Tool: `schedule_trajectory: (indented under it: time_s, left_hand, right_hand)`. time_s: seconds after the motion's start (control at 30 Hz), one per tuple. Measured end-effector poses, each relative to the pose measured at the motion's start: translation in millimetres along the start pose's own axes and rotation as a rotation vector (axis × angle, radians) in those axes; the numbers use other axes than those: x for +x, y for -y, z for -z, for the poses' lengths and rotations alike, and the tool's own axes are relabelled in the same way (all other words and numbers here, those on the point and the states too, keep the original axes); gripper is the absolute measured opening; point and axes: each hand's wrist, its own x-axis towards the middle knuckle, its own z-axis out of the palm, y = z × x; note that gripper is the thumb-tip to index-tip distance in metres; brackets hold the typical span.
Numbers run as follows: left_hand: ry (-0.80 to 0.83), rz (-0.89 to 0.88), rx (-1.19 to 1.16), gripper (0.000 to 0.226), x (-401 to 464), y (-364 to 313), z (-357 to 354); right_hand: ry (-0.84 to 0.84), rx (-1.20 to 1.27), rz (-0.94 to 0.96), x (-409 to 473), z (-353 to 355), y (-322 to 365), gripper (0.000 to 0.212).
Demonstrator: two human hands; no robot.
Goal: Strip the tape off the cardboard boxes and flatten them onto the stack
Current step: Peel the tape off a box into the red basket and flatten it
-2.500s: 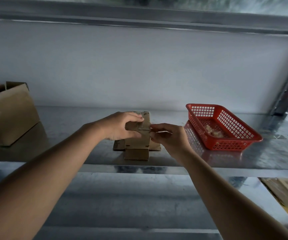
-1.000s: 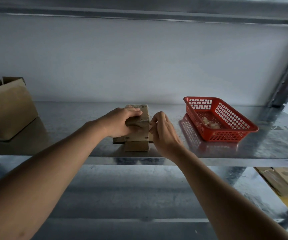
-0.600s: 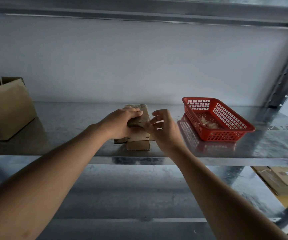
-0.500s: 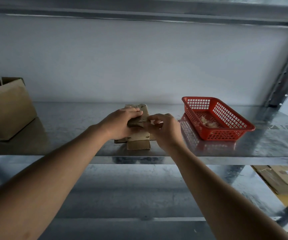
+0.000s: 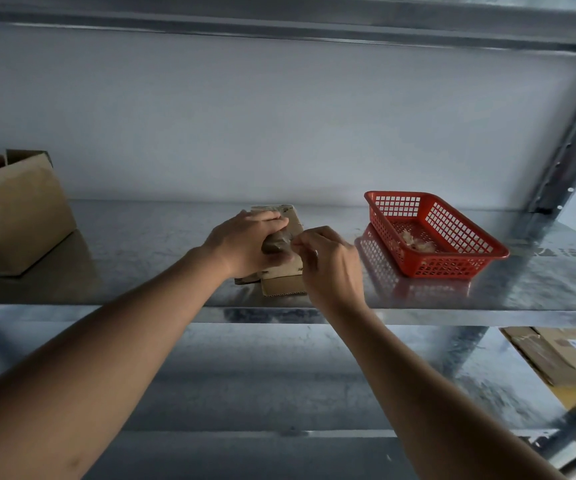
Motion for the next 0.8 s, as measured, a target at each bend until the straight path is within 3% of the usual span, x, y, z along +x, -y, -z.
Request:
schedule_trajectory:
  time_s: [0.2, 0.27, 0.37, 0.43, 0.6, 0.8]
  left_hand:
    - [-0.091, 0.052, 0.028, 0.082, 9, -12, -13]
    - [-0.070, 0.018, 0.004, 0.091, 11, -9, -13]
    - [-0.012, -0.077, -0.089, 0.100, 7, 9, -9]
    - [0.005, -0.112, -0.144, 0.099, 5, 21, -7]
    - [-0.037, -0.056, -0.083, 0.090, 7, 14, -6]
    - [-0.030, -0.012, 0.009, 0.086, 7, -2, -2]
  right_hand:
    - [0.090, 0.014, 0.032, -4, 3, 6, 0.008]
    - [0.088, 0.160, -0.159, 0, 7, 5, 0.006]
    - [0.102, 0.594, -0.567, 7, 14, 3, 0.007]
    - [0.051, 0.759, -0.673, 10, 15, 3, 0.005]
    - [-0.020, 0.869, -0.605, 6, 18, 14, 0.007]
    - [-0.003, 0.793, -0.500, 7, 23, 11, 0.005]
